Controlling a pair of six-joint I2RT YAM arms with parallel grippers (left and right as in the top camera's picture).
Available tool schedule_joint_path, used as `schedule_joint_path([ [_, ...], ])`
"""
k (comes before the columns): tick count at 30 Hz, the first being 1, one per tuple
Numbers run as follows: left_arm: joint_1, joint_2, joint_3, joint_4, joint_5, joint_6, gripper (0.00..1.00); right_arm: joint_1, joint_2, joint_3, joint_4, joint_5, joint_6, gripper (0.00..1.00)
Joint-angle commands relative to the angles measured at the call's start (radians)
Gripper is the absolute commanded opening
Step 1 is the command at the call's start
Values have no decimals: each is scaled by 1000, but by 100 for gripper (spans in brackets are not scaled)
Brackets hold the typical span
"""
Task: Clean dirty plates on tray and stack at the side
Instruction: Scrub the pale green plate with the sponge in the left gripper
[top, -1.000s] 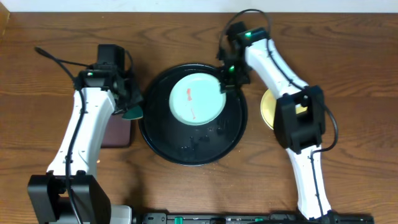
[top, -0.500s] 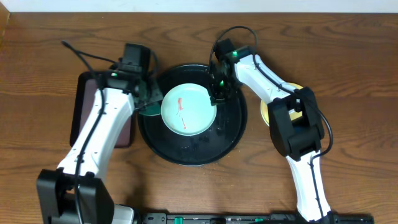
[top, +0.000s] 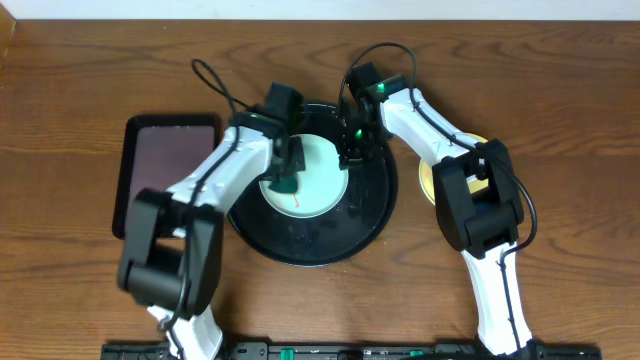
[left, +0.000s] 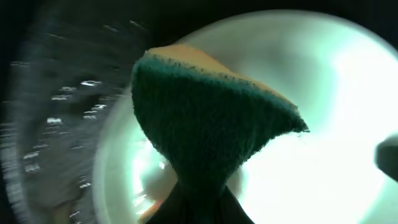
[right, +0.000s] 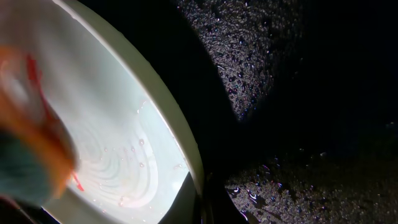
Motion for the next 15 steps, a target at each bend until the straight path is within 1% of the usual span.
schedule_joint_path([
  [1, -5, 54, -10, 1, 98, 16, 7, 18, 44, -38, 0, 15, -5, 1],
  [3, -5, 71, -10, 1, 171, 33, 7, 18, 44, -38, 0, 16, -5, 1],
  [7, -2, 71, -5, 23, 324, 131, 7, 19, 44, -38, 0, 16, -5, 1],
  [8, -2, 71, -3, 38, 354, 159, 8, 19, 44, -38, 0, 16, -5, 1],
  [9, -2, 71, -3, 64, 356, 161, 7, 19, 44, -38, 1, 16, -5, 1],
  [11, 5, 71, -3, 112, 322, 159, 7, 19, 44, -38, 1, 19, -5, 1],
  [13, 6, 71, -3, 153, 220, 130, 7, 19, 44, -38, 0, 19, -5, 1],
  [15, 8, 71, -3, 182, 79, 80, 7, 19, 44, -38, 0, 19, -5, 1],
])
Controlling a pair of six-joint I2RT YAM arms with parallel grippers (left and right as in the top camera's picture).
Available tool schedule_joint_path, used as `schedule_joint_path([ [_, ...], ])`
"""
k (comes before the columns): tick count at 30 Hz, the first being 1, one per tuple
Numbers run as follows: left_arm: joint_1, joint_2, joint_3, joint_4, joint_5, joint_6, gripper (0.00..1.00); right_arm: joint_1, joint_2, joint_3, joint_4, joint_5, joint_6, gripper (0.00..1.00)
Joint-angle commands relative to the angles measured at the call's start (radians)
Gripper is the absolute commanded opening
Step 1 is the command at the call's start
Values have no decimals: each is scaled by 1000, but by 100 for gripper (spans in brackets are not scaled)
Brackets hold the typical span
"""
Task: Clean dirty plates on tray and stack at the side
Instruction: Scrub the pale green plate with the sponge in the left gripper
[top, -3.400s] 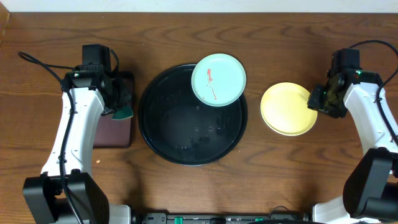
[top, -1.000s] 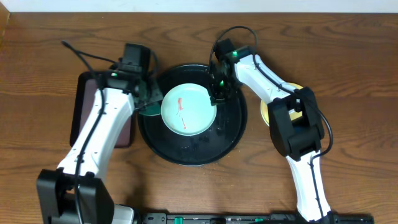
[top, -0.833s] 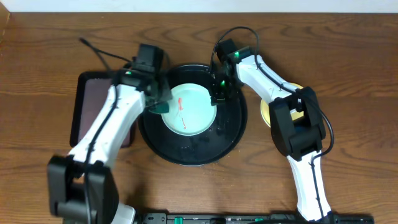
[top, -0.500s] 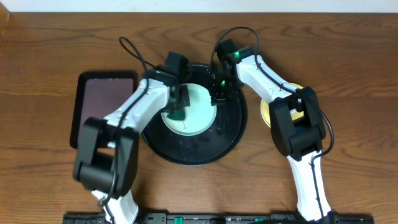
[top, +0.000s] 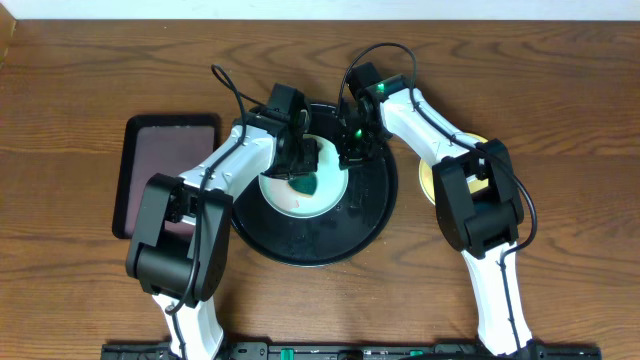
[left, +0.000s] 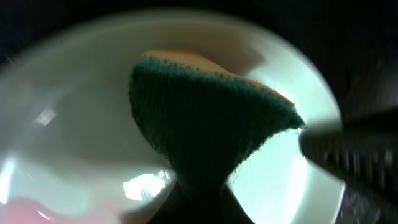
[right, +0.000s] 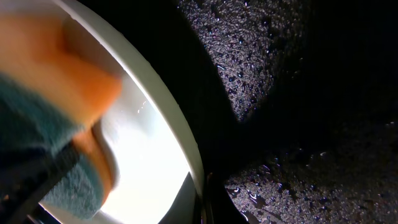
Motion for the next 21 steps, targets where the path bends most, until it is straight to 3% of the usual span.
schedule_joint_path([
  [1, -2, 22, -3, 56, -235, -67, 7, 19, 44, -38, 0, 19, -4, 1],
  [4, -2, 22, -3, 37, -399, -125, 7, 20, 44, -38, 1, 19, -4, 1],
  [9, -2, 22, -3, -87, -373, -126, 7, 20, 44, -38, 2, 20, -4, 1],
  [12, -2, 22, -3, -196, -248, -82, 7, 20, 44, -38, 3, 19, -4, 1],
  [17, -2, 22, -3, -260, 64, 186, 7, 20, 44, -38, 3, 19, -4, 1],
  [21, -2, 22, -3, -246, 148, 270, 7, 20, 44, -38, 3, 19, -4, 1],
])
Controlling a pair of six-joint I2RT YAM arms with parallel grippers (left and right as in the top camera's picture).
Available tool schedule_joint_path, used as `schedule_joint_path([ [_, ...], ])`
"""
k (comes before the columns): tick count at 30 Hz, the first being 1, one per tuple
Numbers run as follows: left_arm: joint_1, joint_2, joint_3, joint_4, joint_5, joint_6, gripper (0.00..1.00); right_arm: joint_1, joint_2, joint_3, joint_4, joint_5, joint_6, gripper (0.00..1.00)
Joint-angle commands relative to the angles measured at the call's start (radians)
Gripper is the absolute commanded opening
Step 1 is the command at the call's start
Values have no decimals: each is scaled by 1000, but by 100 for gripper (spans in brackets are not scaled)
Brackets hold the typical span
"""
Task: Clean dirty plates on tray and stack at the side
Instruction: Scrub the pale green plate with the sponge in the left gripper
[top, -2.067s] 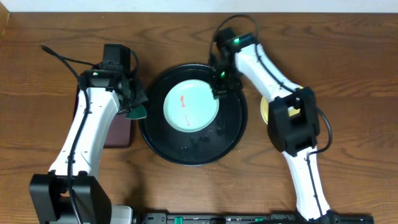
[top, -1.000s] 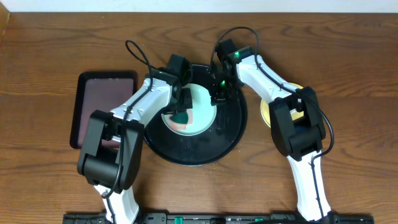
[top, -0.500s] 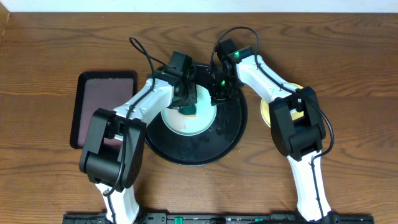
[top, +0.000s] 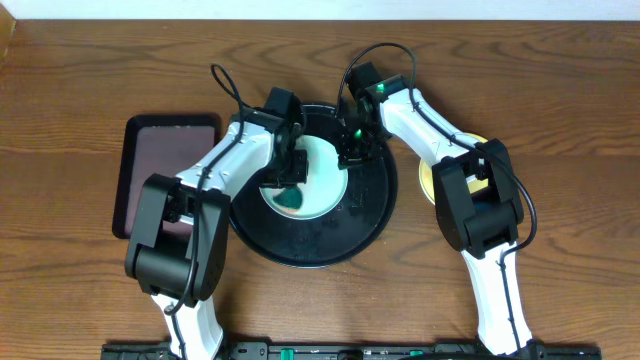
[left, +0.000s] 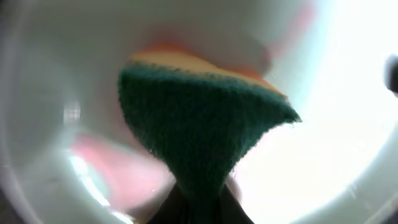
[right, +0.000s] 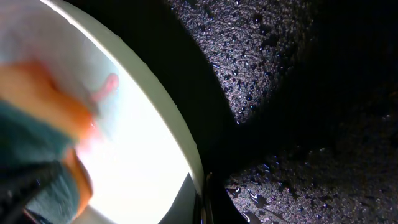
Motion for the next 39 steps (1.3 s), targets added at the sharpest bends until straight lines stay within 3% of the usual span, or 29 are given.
schedule_joint_path([
  [1, -13, 22, -27, 3, 181, 149, 7, 20, 44, -37, -3, 23, 0, 1],
  [5, -12, 22, -27, 97, 167, 147, 7, 20, 44, -37, -3, 23, 0, 1],
  [8, -12, 22, -27, 194, 29, 64, 7, 19, 44, -37, -3, 23, 0, 1],
  [11, -12, 22, -27, 245, -219, -87, 7, 20, 44, -37, -3, 23, 0, 1],
  [13, -12, 22, -27, 224, -439, -291, 7, 20, 44, -37, -3, 23, 1, 1],
  [15, -12, 22, -27, 199, -522, -388, 7, 20, 44, -37, -3, 23, 0, 1],
  [21, -13, 22, -27, 53, -408, -373, 7, 19, 44, -37, -3, 23, 1, 1],
  [26, -13, 22, -27, -71, -164, -187, 8, 19, 44, -37, -2, 23, 1, 1],
  [31, -12, 22, -27, -53, 101, 39, 7, 20, 44, -37, 0, 23, 1, 1],
  [34, -7, 22, -27, 43, 66, 27, 7, 19, 44, -37, -1, 23, 1, 1],
  [39, 37, 21, -5, 165, -228, -229, 7, 19, 44, -37, 0, 23, 1, 1],
])
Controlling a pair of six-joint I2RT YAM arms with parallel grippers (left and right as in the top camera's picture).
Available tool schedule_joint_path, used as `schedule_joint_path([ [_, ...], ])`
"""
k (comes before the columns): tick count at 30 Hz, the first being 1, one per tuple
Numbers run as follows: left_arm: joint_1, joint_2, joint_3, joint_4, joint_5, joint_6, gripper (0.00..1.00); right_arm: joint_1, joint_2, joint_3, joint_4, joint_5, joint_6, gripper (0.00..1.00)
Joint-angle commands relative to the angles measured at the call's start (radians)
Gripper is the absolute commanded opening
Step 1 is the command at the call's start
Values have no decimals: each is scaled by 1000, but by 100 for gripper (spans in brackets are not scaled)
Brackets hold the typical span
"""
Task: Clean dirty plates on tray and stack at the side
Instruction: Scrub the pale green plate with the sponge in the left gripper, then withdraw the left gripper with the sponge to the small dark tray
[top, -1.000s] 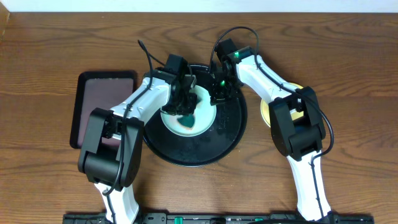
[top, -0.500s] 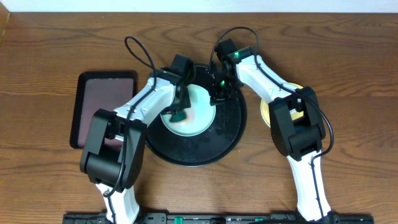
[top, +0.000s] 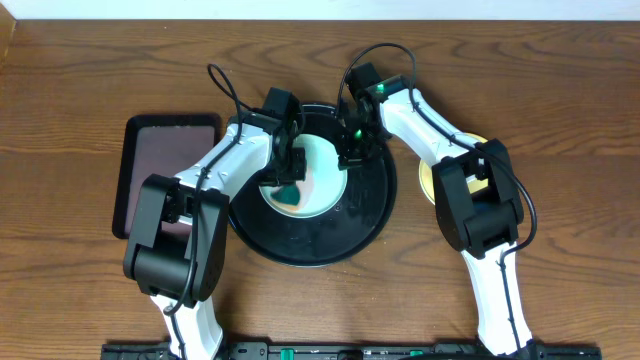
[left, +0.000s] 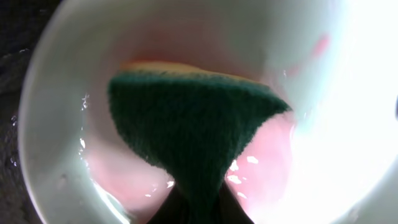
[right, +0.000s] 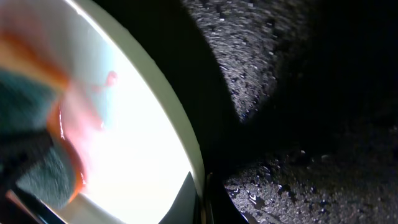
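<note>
A pale green plate (top: 318, 178) lies in the round black tray (top: 368, 215). My left gripper (top: 287, 180) is shut on a green and orange sponge (left: 193, 130), which presses on the plate's left part amid pink smears (left: 267, 149). My right gripper (top: 349, 153) is shut on the plate's right rim (right: 180, 134), one finger inside and one outside. The sponge (right: 34, 155) shows at the left of the right wrist view.
A dark rectangular tray (top: 160, 165) lies at the left of the table. A yellow plate (top: 428, 178) sits to the right of the black tray, partly under my right arm. The black tray's floor (right: 273, 56) is wet.
The sponge has shifted slightly up and left on the plate, from its lower part to its left part. Pink smear now shows wider around the sponge. My right gripper has not moved.
My left gripper held the sponge at the plate's left edge, with a red mark on the plate. Then the sponge was at the plate's middle, then at its lower part, now at its left. The red mark has become pink smears. My right gripper kept hold of the rim throughout.
</note>
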Motion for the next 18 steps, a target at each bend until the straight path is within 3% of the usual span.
schedule_joint_path([
  [1, 38, 22, 29, 72, -165, -140, 8, 19, 44, -35, 4, 29, 3, 1],
  [10, 176, -103, 273, -248, -172, -110, 7, 19, 43, -35, 2, 29, 4, 1],
  [18, 303, -256, 282, -444, -173, 2, 7, 26, -36, -32, -22, 135, 23, 1],
])
